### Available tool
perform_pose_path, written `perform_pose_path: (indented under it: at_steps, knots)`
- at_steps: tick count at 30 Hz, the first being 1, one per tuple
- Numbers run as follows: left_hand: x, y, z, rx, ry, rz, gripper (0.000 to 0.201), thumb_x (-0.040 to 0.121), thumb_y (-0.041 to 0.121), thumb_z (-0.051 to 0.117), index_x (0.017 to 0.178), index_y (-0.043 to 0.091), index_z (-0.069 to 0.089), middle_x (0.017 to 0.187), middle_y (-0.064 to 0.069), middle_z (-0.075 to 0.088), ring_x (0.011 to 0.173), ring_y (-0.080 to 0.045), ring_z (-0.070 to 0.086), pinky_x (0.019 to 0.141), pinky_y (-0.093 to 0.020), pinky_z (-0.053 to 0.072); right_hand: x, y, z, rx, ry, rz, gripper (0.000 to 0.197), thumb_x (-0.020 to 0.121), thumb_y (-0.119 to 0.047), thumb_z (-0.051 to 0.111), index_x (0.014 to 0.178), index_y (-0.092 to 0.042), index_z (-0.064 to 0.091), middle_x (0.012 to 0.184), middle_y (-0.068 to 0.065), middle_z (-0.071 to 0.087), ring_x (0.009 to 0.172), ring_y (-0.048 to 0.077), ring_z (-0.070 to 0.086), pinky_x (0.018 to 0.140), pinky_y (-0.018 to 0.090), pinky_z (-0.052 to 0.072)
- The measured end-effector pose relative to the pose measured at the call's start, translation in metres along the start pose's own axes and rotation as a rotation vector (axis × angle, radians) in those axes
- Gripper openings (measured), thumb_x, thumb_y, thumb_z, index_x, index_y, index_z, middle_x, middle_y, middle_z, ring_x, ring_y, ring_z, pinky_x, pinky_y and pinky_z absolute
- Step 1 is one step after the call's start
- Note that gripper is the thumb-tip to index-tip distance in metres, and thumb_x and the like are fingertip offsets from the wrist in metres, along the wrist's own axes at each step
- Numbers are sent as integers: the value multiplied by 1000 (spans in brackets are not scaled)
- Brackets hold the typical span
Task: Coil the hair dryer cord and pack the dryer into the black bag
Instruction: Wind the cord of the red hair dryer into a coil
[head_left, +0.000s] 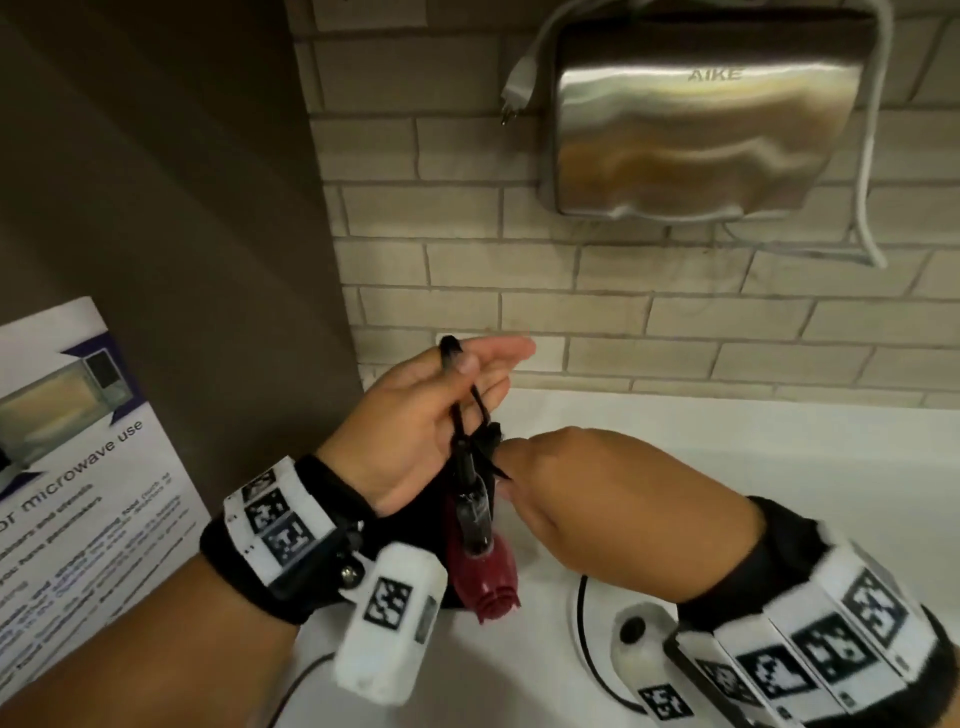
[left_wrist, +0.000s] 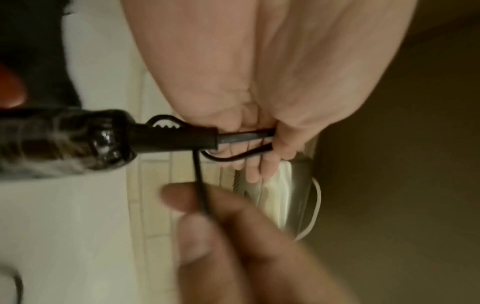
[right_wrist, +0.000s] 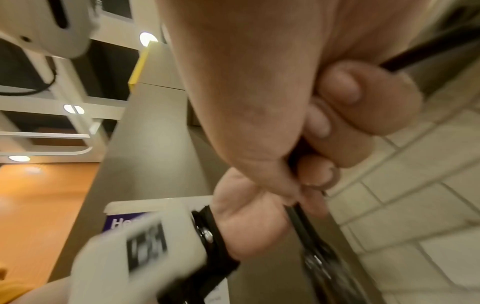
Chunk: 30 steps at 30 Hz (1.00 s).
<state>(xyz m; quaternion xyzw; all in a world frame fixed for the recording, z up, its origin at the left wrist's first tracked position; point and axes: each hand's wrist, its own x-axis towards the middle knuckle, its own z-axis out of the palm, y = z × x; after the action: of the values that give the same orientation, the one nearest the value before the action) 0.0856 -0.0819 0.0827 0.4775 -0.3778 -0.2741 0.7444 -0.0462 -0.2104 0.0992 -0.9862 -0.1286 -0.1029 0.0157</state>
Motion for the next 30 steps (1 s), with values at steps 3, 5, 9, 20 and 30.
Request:
perform_pose_path:
  at_steps: [3, 5, 9, 20, 30]
  knots:
    - [-5, -5, 12, 461, 12, -19, 31, 105, 13, 40, 110, 7, 70, 113, -9, 74, 109, -12, 66, 101, -25, 47, 0, -5, -23, -95, 53, -20, 11, 92, -22, 63, 101, -16, 66, 78, -1, 64, 49, 9, 45, 41, 22, 32]
    - [-11, -4, 15, 515, -30, -100, 29, 104, 18, 45, 88, 10, 69, 87, -11, 73, 86, -18, 67, 89, -33, 51, 0, 0, -41, -53, 62, 2, 14, 93, -33, 59, 101, -29, 70, 89, -8, 69, 67, 10, 60, 57, 30, 50]
    - [-18, -1, 9, 453, -116, -220, 48, 103, 41, 39, 75, 7, 60, 62, -9, 52, 55, -25, 47, 61, -37, 42, 4, 30, -54, 222, 209, 67, 9, 85, -39, 72, 88, -31, 72, 77, -14, 68, 70, 4, 64, 64, 31, 54]
    - [-22, 11, -5, -492, -342, -346, 45, 103, 35, 38, 63, 14, 36, 53, 3, 22, 42, -10, 18, 42, -28, 21, 16, 69, 50, 1128, 359, 352, 12, 98, -13, 60, 87, -9, 65, 55, -12, 55, 48, 4, 41, 46, 20, 33]
    - [-12, 21, -18, -259, -27, -13, 39, 104, 30, 33, 75, 11, 49, 111, -21, 69, 122, -37, 61, 107, -43, 47, -8, 2, 57, 361, 20, 120, 32, 102, -42, 43, 77, -22, 49, 59, -8, 44, 52, 9, 42, 55, 34, 40]
